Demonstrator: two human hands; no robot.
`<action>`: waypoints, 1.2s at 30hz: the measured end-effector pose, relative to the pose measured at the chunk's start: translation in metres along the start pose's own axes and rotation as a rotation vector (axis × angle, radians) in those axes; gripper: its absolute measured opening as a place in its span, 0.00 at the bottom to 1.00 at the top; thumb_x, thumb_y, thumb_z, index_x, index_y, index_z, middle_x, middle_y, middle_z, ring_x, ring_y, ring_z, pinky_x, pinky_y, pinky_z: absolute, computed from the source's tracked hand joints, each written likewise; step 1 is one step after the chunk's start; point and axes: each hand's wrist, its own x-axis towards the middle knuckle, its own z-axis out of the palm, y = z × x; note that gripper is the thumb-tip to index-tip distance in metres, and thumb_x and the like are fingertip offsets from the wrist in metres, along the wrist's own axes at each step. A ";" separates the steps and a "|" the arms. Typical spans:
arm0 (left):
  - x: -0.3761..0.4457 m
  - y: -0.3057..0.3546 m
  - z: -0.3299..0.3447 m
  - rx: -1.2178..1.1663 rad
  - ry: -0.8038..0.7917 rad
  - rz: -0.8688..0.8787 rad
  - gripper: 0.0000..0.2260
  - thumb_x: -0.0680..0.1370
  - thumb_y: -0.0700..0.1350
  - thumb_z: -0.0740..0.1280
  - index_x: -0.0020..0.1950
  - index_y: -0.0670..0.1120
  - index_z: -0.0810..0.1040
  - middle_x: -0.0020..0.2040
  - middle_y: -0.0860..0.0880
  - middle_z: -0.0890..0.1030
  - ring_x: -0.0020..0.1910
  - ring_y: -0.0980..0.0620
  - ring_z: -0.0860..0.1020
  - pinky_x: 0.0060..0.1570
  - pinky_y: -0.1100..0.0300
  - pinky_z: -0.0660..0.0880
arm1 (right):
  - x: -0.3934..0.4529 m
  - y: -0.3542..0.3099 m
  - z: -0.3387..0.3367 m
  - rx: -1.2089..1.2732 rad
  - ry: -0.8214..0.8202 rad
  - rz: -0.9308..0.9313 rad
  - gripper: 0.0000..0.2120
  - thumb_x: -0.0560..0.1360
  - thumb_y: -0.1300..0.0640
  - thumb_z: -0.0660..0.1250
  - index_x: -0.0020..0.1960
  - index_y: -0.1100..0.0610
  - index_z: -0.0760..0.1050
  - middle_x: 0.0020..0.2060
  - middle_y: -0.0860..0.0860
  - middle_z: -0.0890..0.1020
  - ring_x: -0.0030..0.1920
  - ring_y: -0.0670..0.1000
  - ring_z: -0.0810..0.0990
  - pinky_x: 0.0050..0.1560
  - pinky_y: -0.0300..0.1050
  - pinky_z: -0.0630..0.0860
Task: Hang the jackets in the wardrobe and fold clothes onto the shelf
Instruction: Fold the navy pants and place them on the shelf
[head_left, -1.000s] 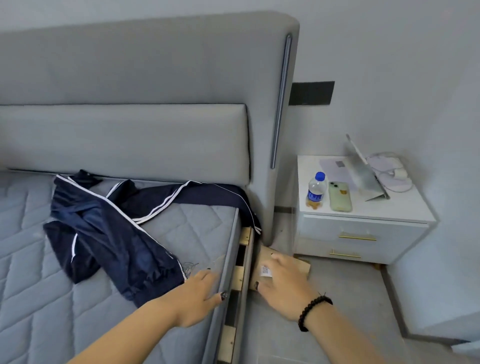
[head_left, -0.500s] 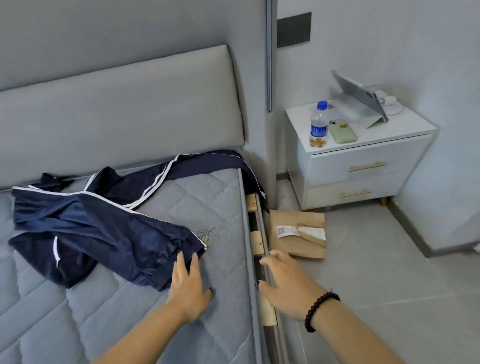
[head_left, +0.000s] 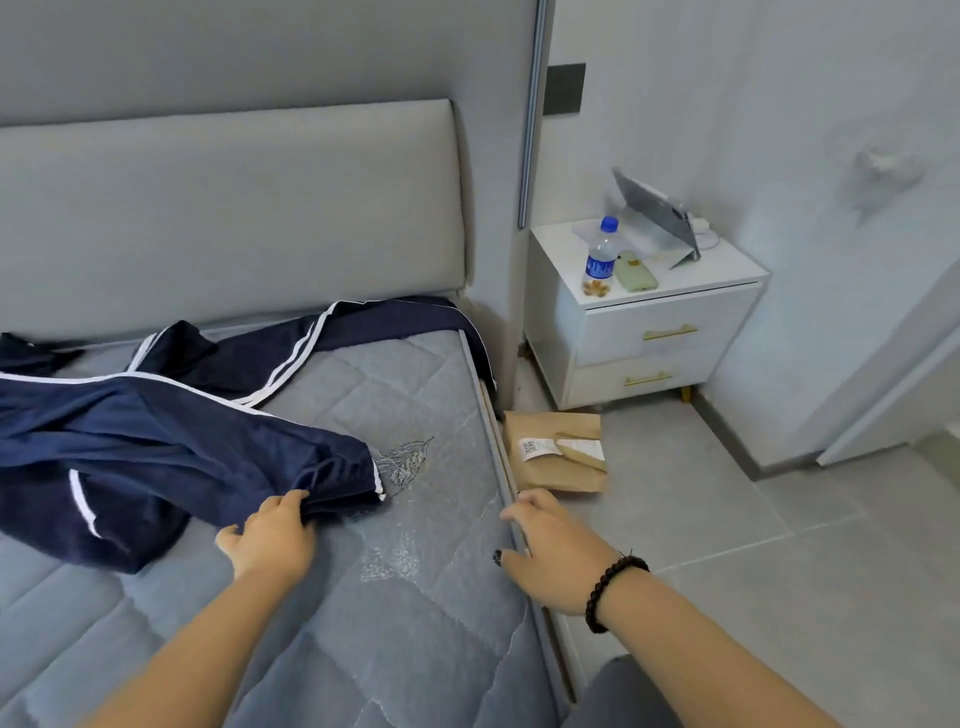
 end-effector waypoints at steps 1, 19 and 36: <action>-0.002 -0.005 -0.001 -0.073 -0.024 0.002 0.20 0.81 0.48 0.60 0.73 0.55 0.66 0.68 0.49 0.71 0.62 0.46 0.74 0.62 0.49 0.64 | 0.000 -0.006 -0.003 -0.009 0.005 -0.005 0.22 0.79 0.49 0.61 0.71 0.55 0.64 0.70 0.48 0.61 0.68 0.50 0.65 0.67 0.46 0.67; -0.133 0.095 -0.172 -1.001 0.074 0.727 0.08 0.78 0.42 0.69 0.40 0.53 0.80 0.32 0.57 0.81 0.32 0.62 0.77 0.32 0.71 0.70 | -0.085 -0.044 -0.052 0.063 0.275 -0.183 0.41 0.75 0.49 0.68 0.77 0.47 0.43 0.74 0.46 0.53 0.68 0.50 0.66 0.62 0.39 0.66; -0.271 0.215 -0.326 -1.447 -0.441 1.172 0.18 0.72 0.45 0.71 0.60 0.41 0.79 0.55 0.41 0.83 0.56 0.42 0.82 0.50 0.55 0.80 | -0.254 -0.044 -0.197 0.442 1.013 -0.361 0.18 0.66 0.56 0.77 0.52 0.46 0.76 0.45 0.46 0.81 0.47 0.47 0.80 0.49 0.45 0.80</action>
